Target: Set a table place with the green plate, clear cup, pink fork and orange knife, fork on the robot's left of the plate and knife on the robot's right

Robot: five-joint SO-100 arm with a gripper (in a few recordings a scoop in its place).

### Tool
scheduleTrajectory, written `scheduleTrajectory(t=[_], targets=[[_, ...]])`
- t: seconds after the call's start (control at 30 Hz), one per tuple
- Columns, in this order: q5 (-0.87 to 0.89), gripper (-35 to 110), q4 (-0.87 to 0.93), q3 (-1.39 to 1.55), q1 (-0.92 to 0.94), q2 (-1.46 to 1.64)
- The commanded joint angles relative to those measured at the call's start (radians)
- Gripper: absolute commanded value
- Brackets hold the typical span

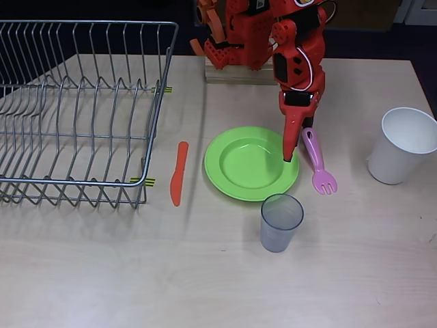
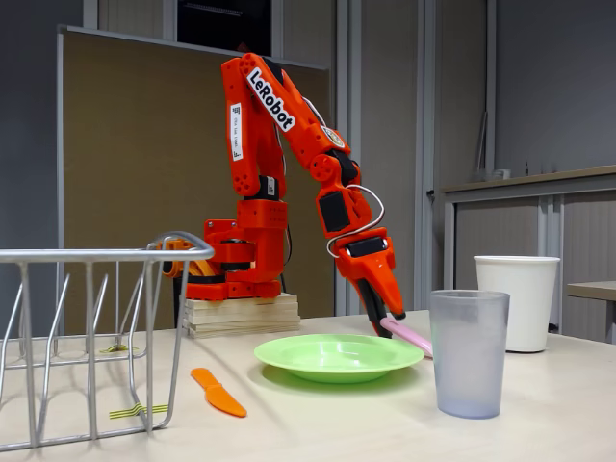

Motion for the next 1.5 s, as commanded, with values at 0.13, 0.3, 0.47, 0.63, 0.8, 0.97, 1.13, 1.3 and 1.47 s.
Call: scheduleTrajectory(t=[0.13,0.3,0.47,0.63,0.8,0.97,1.13,1.3,1.47], targets=[[0.083,64,0.012,-0.011,-0.044,0.046],[0.196,66,0.018,-0.003,-0.100,0.094],[0.307,68,0.067,0.015,-0.126,0.147],[0.305,67,0.048,0.034,-0.084,0.143],[0.318,64,0.011,-0.006,-0.055,0.038],[0.275,63,-0.052,-0.037,-0.003,-0.032],[0.328,64,0.057,-0.115,-0.017,-0.038],[0.351,63,0.046,-0.117,-0.003,-0.044],[0.434,66,0.163,-0.129,0.021,-0.005]])
